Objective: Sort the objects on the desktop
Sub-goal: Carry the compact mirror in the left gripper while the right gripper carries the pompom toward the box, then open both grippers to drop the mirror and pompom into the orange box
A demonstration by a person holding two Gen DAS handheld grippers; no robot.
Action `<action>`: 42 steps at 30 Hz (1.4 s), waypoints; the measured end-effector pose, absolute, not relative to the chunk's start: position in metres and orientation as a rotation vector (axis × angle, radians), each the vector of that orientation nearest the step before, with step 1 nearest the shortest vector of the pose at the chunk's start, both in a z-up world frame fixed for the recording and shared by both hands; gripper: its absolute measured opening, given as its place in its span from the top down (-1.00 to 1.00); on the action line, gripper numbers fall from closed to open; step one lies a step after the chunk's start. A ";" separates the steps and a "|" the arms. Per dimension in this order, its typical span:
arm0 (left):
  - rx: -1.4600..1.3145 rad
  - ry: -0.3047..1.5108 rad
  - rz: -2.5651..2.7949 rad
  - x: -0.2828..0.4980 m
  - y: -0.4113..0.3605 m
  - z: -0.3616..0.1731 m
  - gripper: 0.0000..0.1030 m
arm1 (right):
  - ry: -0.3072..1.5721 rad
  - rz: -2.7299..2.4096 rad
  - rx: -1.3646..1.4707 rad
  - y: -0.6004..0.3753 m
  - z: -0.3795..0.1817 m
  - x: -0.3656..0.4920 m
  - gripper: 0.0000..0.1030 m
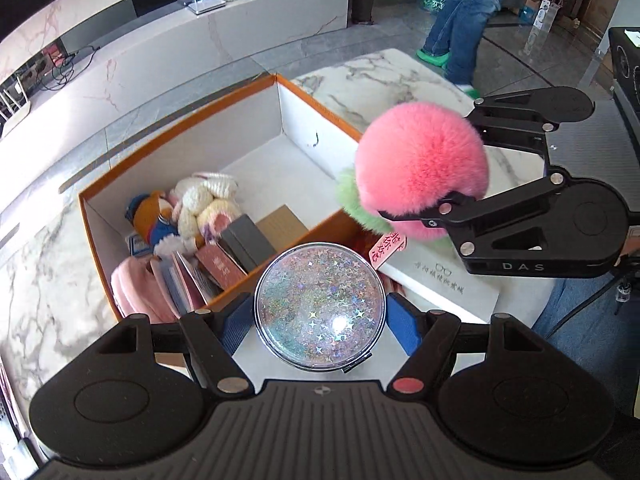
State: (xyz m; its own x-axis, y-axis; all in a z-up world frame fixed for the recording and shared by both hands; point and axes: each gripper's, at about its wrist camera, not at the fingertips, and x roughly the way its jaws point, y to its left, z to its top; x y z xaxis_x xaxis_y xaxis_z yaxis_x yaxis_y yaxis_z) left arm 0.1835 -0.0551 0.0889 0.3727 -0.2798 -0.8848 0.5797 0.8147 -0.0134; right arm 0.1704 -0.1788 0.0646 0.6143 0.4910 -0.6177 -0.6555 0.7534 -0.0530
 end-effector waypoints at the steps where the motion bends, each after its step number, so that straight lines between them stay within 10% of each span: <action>1: 0.320 1.046 -0.563 0.188 -0.055 0.095 -0.63 | 0.607 0.671 -0.288 -0.178 0.071 0.175 0.09; 27: 0.244 1.099 -0.577 0.294 -0.071 0.055 -0.63 | 0.928 0.614 -0.231 -0.157 0.007 0.284 -0.01; 42: 0.269 1.149 -0.583 0.308 -0.096 0.032 -0.63 | 0.647 0.360 -0.091 -0.212 0.048 0.257 -0.03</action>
